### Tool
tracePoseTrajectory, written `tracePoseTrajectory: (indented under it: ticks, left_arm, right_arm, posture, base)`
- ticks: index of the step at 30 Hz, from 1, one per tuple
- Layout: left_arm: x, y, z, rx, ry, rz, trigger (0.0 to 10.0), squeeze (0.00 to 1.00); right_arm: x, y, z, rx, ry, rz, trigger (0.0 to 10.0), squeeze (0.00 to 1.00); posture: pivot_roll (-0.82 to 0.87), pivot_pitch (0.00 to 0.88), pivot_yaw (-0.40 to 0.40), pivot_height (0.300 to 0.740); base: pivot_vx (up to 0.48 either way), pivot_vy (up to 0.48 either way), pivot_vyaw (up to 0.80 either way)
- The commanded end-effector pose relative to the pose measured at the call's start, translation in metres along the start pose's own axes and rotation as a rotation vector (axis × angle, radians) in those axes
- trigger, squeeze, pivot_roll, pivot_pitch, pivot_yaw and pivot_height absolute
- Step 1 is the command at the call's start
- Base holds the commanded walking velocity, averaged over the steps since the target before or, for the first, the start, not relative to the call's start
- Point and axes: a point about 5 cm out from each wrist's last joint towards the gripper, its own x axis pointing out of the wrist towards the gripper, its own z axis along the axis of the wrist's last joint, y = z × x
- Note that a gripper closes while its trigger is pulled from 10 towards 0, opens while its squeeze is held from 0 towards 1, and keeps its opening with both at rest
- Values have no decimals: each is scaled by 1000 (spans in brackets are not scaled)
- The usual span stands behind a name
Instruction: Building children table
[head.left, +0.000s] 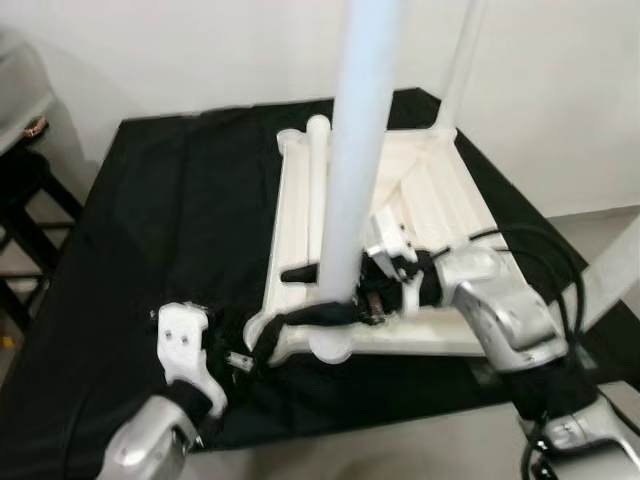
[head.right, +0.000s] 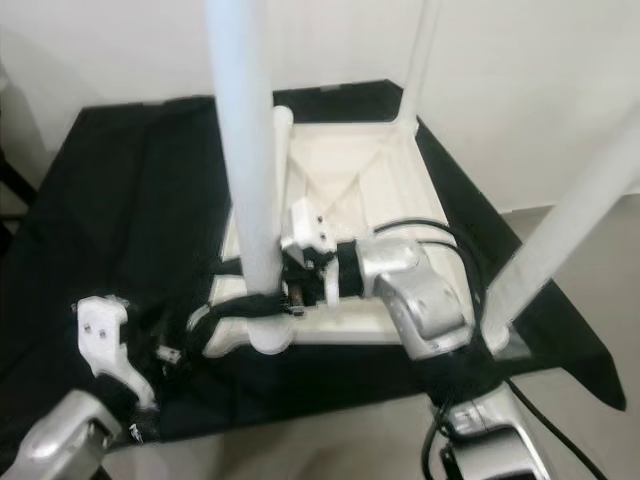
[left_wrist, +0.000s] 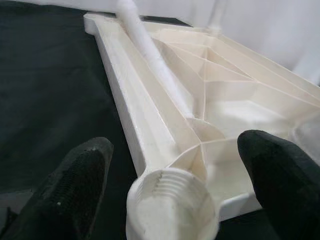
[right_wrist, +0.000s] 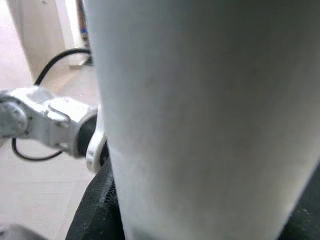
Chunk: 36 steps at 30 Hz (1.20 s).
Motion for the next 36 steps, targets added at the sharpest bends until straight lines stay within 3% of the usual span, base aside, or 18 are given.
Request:
tracePoseTrajectory:
  ticks: [1,4,9,16,22,26,28,31,33,36]
  left_arm:
    - [-3,3,-2,5,17,22,10000,0]
    - [-2,6,2,17,4,41,10000,0]
    - [0,33,18,89,-44,190,10000,0]
    - [-1,51,32,137,-82,279,10000,0]
    - [-1,48,33,138,-78,276,10000,0]
    - [-2,38,30,120,-61,242,10000,0]
    - [-2,38,30,120,-61,242,10000,0]
    - [-7,31,29,113,-45,222,10000,0]
    - [-8,30,29,111,-41,219,10000,0]
    - [-12,27,30,107,-33,217,10000,0]
  right_arm:
    - [2,0,3,-34,-2,6,10000,0]
    - [3,0,3,-45,7,6,10000,0]
    - [6,-7,2,-65,16,-25,10000,0]
    - [11,-16,1,-92,34,-70,10000,0]
    - [13,-26,3,-100,32,-72,10000,0]
    - [6,-42,12,-89,33,-38,10000,0]
    - [6,-42,12,-89,33,-38,10000,0]
    - [-4,-61,28,-77,-15,-74,10000,0]
    - [-8,-64,32,-64,-31,-68,10000,0]
    - [-23,-57,39,-53,-28,98,10000,0]
  posture:
    - [36,231,11,740]
    - [35,233,9,740]
    - [38,243,3,740]
    - [42,254,3,740]
    - [44,273,-1,740]
    - [49,306,-7,740]
    - [49,306,-7,740]
    - [60,338,-15,740]
    - [62,341,-16,740]
    - [73,364,-22,740]
  base:
    - [0,0,800]
    - [0,0,800]
    - [0,0,800]
    - [0,0,800]
    - [0,0,799]
    - [0,0,0]
    - [0,0,0]
    - [0,0,0]
    - [0,0,0]
    - [0,0,0]
